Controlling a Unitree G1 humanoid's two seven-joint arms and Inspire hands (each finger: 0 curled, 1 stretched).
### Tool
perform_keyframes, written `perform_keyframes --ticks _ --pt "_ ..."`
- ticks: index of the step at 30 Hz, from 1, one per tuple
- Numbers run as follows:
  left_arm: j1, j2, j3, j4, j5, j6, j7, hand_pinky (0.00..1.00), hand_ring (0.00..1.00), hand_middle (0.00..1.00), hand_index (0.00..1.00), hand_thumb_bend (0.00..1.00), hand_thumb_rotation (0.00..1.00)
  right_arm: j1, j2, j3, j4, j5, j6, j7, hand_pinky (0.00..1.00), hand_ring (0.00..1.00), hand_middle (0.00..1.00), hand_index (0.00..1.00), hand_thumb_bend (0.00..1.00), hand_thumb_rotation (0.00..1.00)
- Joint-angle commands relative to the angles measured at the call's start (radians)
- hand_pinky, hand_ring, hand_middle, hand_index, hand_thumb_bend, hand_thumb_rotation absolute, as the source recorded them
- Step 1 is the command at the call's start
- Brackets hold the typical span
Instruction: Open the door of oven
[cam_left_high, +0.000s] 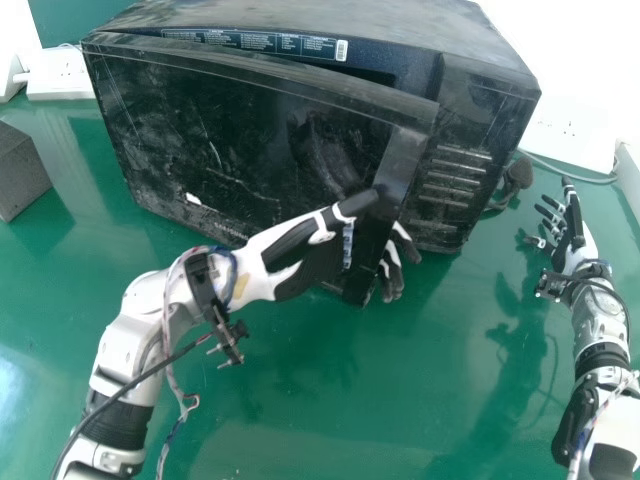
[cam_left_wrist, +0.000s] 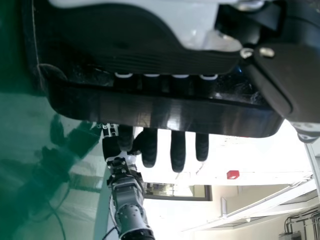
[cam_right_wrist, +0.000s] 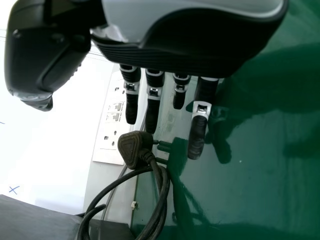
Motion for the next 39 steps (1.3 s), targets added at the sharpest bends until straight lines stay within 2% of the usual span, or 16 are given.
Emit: perform_keyframes --ticks 1,3,8,11,16,19,22,24,27,30,35,37,39 --pt "0.008 0.018 0.062 -0.045 -0.054 -0.012 0.011 0.25 0.32 0.42 0.55 0.98 0.80 0.061 0.037 0.008 0.044 -0.012 0.059 0.001 0.71 0.76 0.82 0.84 0.81 1.00" --pt "0.013 0.021 0.070 -0.048 -0.072 -0.005 0.003 0.25 0.31 0.41 0.55 0.97 0.79 0.057 0.038 0.011 0.043 -0.013 0.060 -0.001 0.66 0.73 0.80 0.83 0.83 1.00" --pt "0.024 0.046 0.081 -0.082 -0.095 0.047 0.007 0.25 0.31 0.40 0.54 0.99 0.77 0.055 0.038 0.012 0.042 -0.013 0.063 0.002 0.68 0.75 0.82 0.83 0.82 1.00" --pt "0.032 0.059 0.083 -0.087 -0.083 0.019 -0.009 0.23 0.30 0.40 0.52 0.98 0.81 0.055 0.038 0.011 0.042 -0.012 0.065 0.001 0.70 0.76 0.82 0.84 0.80 1.00" --pt "0.044 0.081 0.086 -0.094 -0.085 -0.004 -0.045 0.20 0.29 0.38 0.51 0.96 0.80 0.056 0.038 0.010 0.042 -0.012 0.063 0.004 0.69 0.75 0.82 0.85 0.82 1.00" --pt "0.049 0.080 0.090 -0.088 -0.097 -0.016 -0.063 0.17 0.27 0.37 0.51 0.94 0.79 0.056 0.037 0.010 0.043 -0.013 0.064 0.005 0.71 0.76 0.82 0.85 0.83 1.00" --pt "0.057 0.078 0.087 -0.094 -0.084 -0.057 -0.063 0.16 0.25 0.36 0.50 0.93 0.82 0.059 0.035 0.009 0.044 -0.013 0.063 0.002 0.69 0.76 0.82 0.84 0.83 1.00" --pt "0.060 0.084 0.086 -0.108 -0.082 -0.051 -0.057 0.15 0.24 0.35 0.50 0.94 0.82 0.062 0.033 0.007 0.045 -0.013 0.064 0.003 0.72 0.79 0.84 0.86 0.81 1.00" --pt "0.067 0.080 0.088 -0.127 -0.087 -0.042 -0.043 0.14 0.23 0.34 0.48 0.97 0.82 0.061 0.033 0.003 0.046 -0.010 0.068 0.000 0.70 0.77 0.82 0.85 0.82 1.00" --pt "0.067 0.065 0.097 -0.111 -0.123 -0.045 -0.067 0.14 0.22 0.32 0.47 0.97 0.82 0.058 0.034 0.006 0.044 -0.012 0.068 0.007 0.68 0.75 0.82 0.84 0.84 1.00" --pt "0.068 0.046 0.114 -0.083 -0.160 -0.068 -0.101 0.13 0.20 0.29 0.44 0.96 0.81 0.065 0.031 0.004 0.046 -0.013 0.061 0.005 0.71 0.78 0.83 0.84 0.82 1.00" --pt "0.068 0.046 0.123 -0.079 -0.172 -0.058 -0.118 0.14 0.19 0.28 0.44 0.95 0.80 0.067 0.030 0.002 0.047 -0.013 0.058 0.006 0.65 0.73 0.81 0.82 0.82 1.00" --pt "0.064 0.050 0.134 -0.073 -0.188 -0.038 -0.141 0.14 0.20 0.29 0.44 0.95 0.79 0.066 0.030 0.004 0.047 -0.015 0.060 0.005 0.67 0.74 0.81 0.83 0.81 1.00"
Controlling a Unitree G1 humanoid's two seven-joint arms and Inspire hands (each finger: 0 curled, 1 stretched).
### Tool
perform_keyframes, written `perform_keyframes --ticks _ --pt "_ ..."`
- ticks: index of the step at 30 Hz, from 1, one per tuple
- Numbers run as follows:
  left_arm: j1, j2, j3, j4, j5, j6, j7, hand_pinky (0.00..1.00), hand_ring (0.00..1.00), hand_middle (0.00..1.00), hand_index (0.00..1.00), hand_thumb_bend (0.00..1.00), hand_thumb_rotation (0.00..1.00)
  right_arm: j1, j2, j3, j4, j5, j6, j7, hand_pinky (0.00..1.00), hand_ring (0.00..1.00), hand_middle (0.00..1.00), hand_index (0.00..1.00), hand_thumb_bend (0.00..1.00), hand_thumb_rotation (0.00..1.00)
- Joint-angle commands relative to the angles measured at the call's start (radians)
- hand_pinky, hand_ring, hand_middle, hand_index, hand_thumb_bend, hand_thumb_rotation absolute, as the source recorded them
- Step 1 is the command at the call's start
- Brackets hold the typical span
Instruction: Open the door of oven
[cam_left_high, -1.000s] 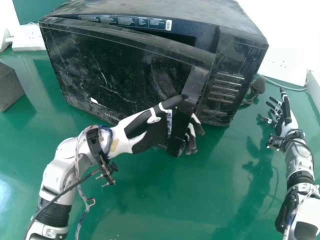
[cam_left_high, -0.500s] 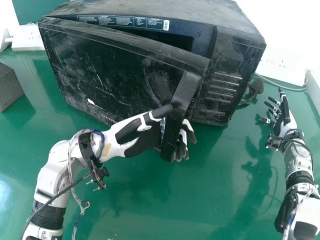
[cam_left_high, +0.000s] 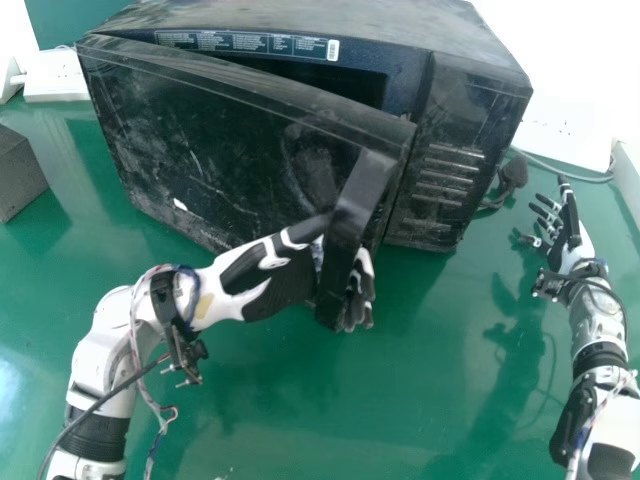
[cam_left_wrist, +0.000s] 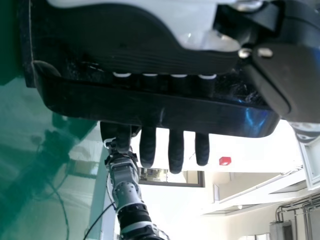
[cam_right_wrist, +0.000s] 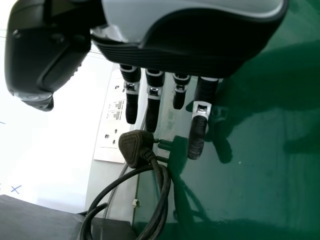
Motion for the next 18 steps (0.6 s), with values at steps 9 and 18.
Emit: perform_keyframes --ticks 9,18 --pt "-0.002 0.016 0.101 -0.036 -0.111 -0.039 -0.014 0.15 0.22 0.33 0.44 1.00 0.78 0.069 0.020 0.006 0.048 -0.015 0.063 -0.002 0.68 0.75 0.81 0.83 0.82 1.00" --pt "-0.005 0.021 0.142 0.036 -0.169 -0.037 -0.120 0.14 0.22 0.33 0.48 0.99 0.74 0.069 0.020 0.008 0.048 -0.017 0.061 -0.005 0.68 0.74 0.80 0.84 0.84 1.00"
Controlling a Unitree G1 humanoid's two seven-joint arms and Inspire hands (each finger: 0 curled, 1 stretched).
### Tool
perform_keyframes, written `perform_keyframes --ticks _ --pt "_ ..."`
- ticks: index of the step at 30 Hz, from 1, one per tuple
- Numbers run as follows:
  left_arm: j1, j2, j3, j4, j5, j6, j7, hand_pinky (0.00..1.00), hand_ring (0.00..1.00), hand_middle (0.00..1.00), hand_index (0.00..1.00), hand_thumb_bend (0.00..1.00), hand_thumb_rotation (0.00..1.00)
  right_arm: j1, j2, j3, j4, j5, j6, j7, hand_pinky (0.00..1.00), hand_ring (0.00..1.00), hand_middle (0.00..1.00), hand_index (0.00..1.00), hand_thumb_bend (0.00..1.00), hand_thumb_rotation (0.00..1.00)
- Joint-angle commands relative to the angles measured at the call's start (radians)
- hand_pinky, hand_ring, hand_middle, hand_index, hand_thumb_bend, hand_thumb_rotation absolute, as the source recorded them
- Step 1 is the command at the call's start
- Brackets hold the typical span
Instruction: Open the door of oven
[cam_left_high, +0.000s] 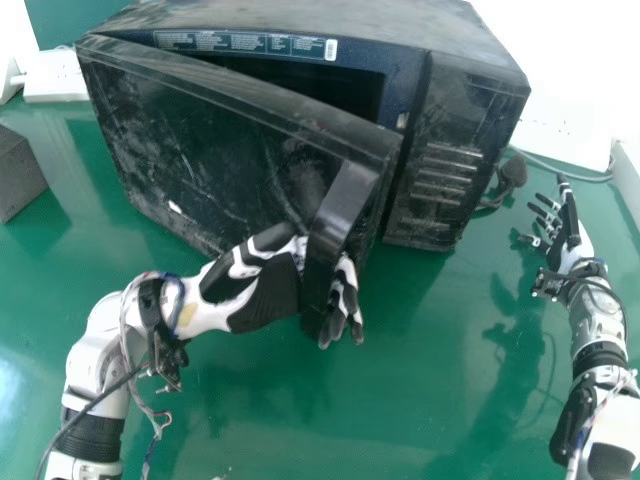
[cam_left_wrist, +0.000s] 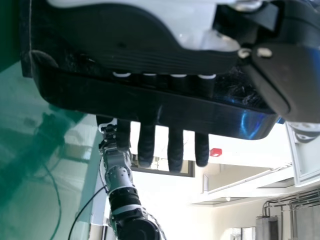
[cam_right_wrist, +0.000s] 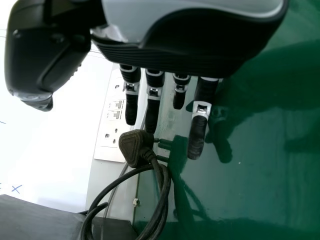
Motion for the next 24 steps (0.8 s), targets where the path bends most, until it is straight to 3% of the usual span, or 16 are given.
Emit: perform_keyframes --ticks 1,3,6,9,12,14,18,24 --pt "-0.011 0.015 0.105 -0.025 -0.094 -0.065 0.007 0.14 0.22 0.33 0.48 0.99 0.76 0.070 0.020 0.005 0.048 -0.014 0.063 -0.009 0.69 0.74 0.80 0.84 0.83 1.00" --pt "0.009 0.016 0.122 -0.051 -0.100 -0.085 0.002 0.16 0.24 0.35 0.49 0.94 0.79 0.070 0.020 0.009 0.048 -0.018 0.061 -0.010 0.68 0.74 0.81 0.84 0.83 1.00" --pt "0.045 0.064 0.133 -0.161 -0.068 -0.029 0.061 0.17 0.25 0.36 0.48 0.90 0.70 0.068 0.020 0.007 0.047 -0.016 0.062 -0.008 0.67 0.74 0.81 0.83 0.84 1.00" --pt "0.062 0.112 0.150 -0.212 -0.071 -0.009 0.056 0.18 0.27 0.37 0.50 0.86 0.65 0.067 0.021 0.008 0.046 -0.016 0.059 -0.003 0.66 0.74 0.80 0.82 0.85 1.00" --pt "0.065 0.107 0.162 -0.197 -0.061 -0.097 0.037 0.19 0.28 0.38 0.51 0.84 0.70 0.066 0.022 0.003 0.046 -0.011 0.062 -0.004 0.69 0.76 0.81 0.82 0.85 1.00" --pt "0.065 0.102 0.168 -0.185 -0.081 -0.109 0.029 0.19 0.29 0.38 0.50 0.85 0.68 0.068 0.021 0.003 0.046 -0.011 0.059 0.001 0.70 0.76 0.81 0.81 0.87 1.00" --pt "0.075 0.096 0.178 -0.176 -0.120 -0.106 0.019 0.21 0.30 0.39 0.49 0.87 0.63 0.066 0.021 0.004 0.046 -0.012 0.063 -0.005 0.69 0.75 0.80 0.81 0.84 1.00" --pt "0.065 0.143 0.202 -0.139 -0.168 -0.072 -0.052 0.23 0.32 0.41 0.53 0.91 0.55 0.069 0.021 0.000 0.046 -0.008 0.062 0.002 0.66 0.74 0.81 0.83 0.85 1.00"
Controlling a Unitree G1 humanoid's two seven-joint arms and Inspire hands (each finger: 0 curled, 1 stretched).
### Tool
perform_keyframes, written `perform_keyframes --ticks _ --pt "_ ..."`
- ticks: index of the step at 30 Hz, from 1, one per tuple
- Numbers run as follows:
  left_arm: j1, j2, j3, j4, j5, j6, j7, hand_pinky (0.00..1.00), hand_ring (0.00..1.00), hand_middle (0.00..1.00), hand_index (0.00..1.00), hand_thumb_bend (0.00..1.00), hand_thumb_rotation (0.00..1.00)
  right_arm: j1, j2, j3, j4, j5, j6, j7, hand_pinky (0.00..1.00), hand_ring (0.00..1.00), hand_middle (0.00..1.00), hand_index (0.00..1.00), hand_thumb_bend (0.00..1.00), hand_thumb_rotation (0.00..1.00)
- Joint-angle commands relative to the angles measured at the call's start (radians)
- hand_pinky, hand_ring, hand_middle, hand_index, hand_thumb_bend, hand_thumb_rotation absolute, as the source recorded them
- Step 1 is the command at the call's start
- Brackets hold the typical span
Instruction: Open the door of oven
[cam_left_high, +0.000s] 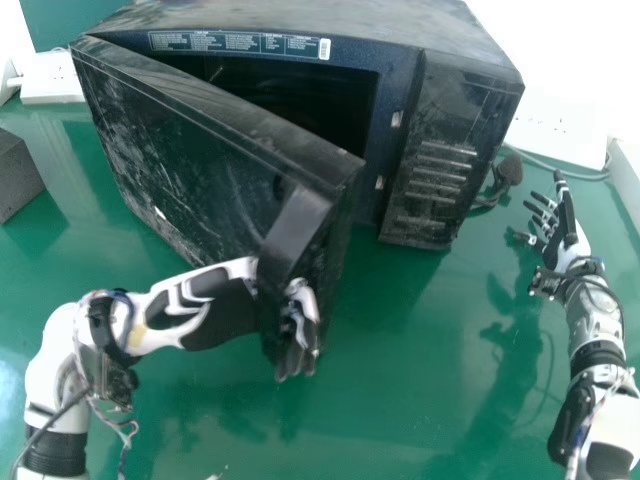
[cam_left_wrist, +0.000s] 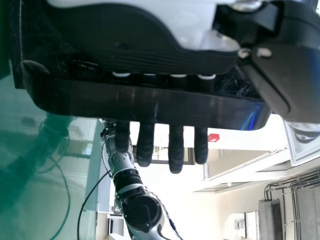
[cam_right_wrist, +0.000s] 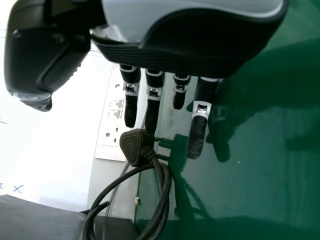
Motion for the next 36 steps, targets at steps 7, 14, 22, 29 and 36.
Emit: perform_keyframes --ticks 7,14,22,29,36 --pt "-0.117 0.102 0.153 0.209 -0.142 -0.088 -0.201 0.29 0.39 0.46 0.57 0.87 0.61 0.076 0.012 -0.001 0.046 -0.009 0.062 -0.005 0.71 0.76 0.80 0.82 0.86 1.00" --pt "-0.113 0.082 0.190 0.294 -0.169 -0.178 -0.303 0.33 0.41 0.48 0.57 0.87 0.62 0.074 0.013 -0.001 0.046 -0.009 0.066 -0.009 0.63 0.72 0.80 0.82 0.87 1.00" --pt "-0.092 0.145 0.173 0.226 -0.144 -0.107 -0.308 0.29 0.37 0.44 0.59 0.97 0.68 0.074 0.014 0.001 0.045 -0.011 0.062 -0.016 0.66 0.72 0.79 0.81 0.88 1.00" --pt "-0.099 0.216 0.146 0.204 -0.197 0.114 -0.335 0.27 0.38 0.46 0.52 0.86 0.29 0.079 0.010 -0.005 0.047 -0.007 0.063 -0.005 0.64 0.73 0.79 0.81 0.85 1.00" --pt "-0.066 0.201 0.258 0.131 -0.228 -0.030 -0.341 0.20 0.29 0.39 0.53 0.92 0.89 0.077 0.012 0.002 0.046 -0.015 0.061 -0.009 0.67 0.74 0.80 0.81 0.86 1.00"
